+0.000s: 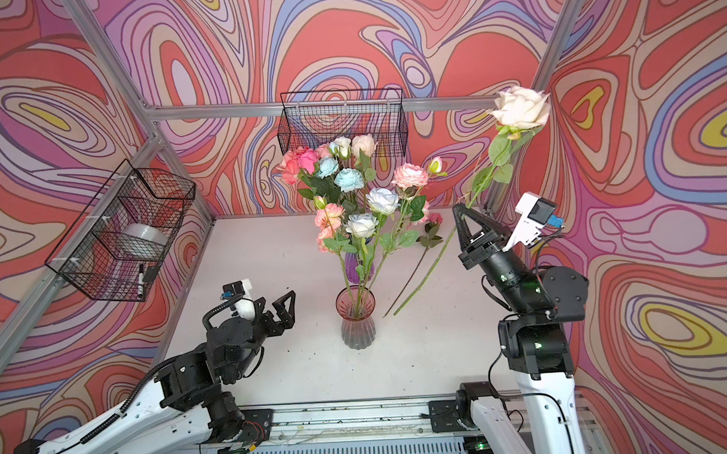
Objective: Arrange the flowers into the vase
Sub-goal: 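Lift the white rose high with the right gripper, then lower the white rose stem into the pink vase with the right gripper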
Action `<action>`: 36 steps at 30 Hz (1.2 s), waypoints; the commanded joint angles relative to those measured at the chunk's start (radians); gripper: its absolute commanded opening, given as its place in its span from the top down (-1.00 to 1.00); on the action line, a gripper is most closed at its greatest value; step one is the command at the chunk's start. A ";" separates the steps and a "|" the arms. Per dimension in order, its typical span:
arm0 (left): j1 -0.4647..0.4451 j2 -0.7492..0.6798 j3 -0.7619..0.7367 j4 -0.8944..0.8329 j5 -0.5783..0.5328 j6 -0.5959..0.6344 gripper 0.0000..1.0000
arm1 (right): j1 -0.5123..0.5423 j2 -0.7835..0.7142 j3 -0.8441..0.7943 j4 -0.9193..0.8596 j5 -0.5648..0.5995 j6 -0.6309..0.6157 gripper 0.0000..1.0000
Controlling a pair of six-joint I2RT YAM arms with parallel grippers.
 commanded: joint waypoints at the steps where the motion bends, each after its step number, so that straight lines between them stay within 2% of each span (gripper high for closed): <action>1: 0.008 0.000 0.017 0.031 0.004 -0.026 -0.87 | 0.005 0.029 0.029 0.083 -0.037 0.049 1.00; 5: 0.008 0.001 0.011 0.054 0.017 -0.021 -0.86 | 0.010 0.083 0.041 0.129 -0.053 0.081 1.00; 8: 0.009 0.007 0.010 0.070 0.029 -0.008 -0.86 | 0.071 0.130 0.051 0.123 -0.027 0.043 1.00; 14: 0.009 0.019 0.009 0.102 0.048 0.029 -0.86 | 0.426 0.247 0.132 -0.013 0.173 -0.254 1.00; 16: 0.009 0.020 0.021 0.093 0.053 0.040 -0.86 | 0.487 0.260 0.138 -0.014 0.222 -0.295 1.00; 21: 0.009 -0.003 0.020 0.082 0.052 0.050 -0.86 | 0.530 0.302 0.162 0.004 0.225 -0.295 1.00; 26: 0.010 -0.018 0.004 0.083 0.042 0.049 -0.86 | 0.619 0.352 0.177 -0.017 0.274 -0.374 1.00; 36: 0.014 -0.038 -0.004 0.061 0.039 0.045 -0.86 | 0.641 0.403 0.210 -0.027 0.288 -0.433 1.00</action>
